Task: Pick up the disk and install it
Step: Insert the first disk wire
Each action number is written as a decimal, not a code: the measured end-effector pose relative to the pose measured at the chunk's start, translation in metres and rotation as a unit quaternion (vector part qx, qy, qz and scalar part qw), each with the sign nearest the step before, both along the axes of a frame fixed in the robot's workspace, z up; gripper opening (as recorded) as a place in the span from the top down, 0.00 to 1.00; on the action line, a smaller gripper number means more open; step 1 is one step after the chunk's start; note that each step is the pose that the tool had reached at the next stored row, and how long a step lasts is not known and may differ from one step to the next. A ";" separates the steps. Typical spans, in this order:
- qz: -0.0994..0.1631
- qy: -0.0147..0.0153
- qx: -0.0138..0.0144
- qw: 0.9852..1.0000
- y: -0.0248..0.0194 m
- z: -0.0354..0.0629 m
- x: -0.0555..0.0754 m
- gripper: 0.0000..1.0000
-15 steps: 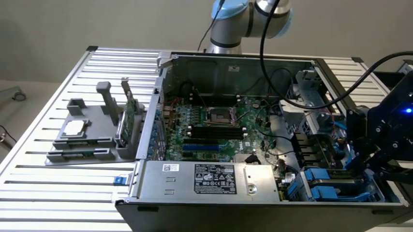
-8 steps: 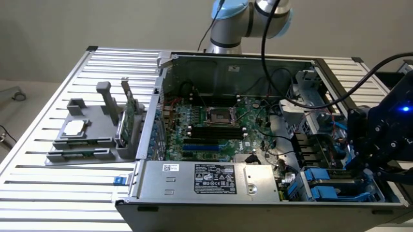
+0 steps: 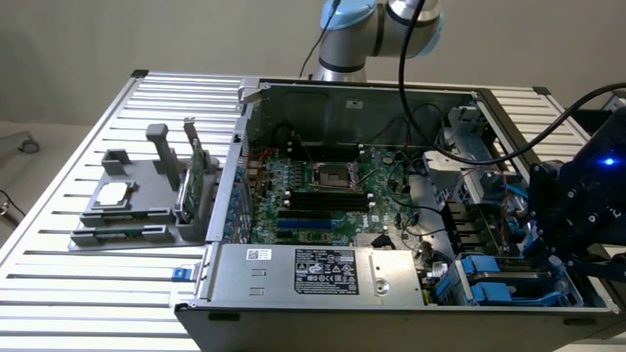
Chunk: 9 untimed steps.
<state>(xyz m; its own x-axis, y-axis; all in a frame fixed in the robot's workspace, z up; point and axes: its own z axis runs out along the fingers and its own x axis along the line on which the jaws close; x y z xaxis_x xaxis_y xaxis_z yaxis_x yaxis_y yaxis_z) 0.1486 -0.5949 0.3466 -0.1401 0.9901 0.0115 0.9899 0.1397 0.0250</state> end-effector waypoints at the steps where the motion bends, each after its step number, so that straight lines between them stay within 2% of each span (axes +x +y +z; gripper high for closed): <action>1: -0.003 0.000 0.000 1.000 0.0000 0.0000 -0.001 0.83; 6: -0.017 0.000 -0.001 1.000 -0.0001 -0.0011 -0.006 0.83; 9: -0.025 0.002 -0.001 1.000 0.0000 -0.0018 -0.007 0.83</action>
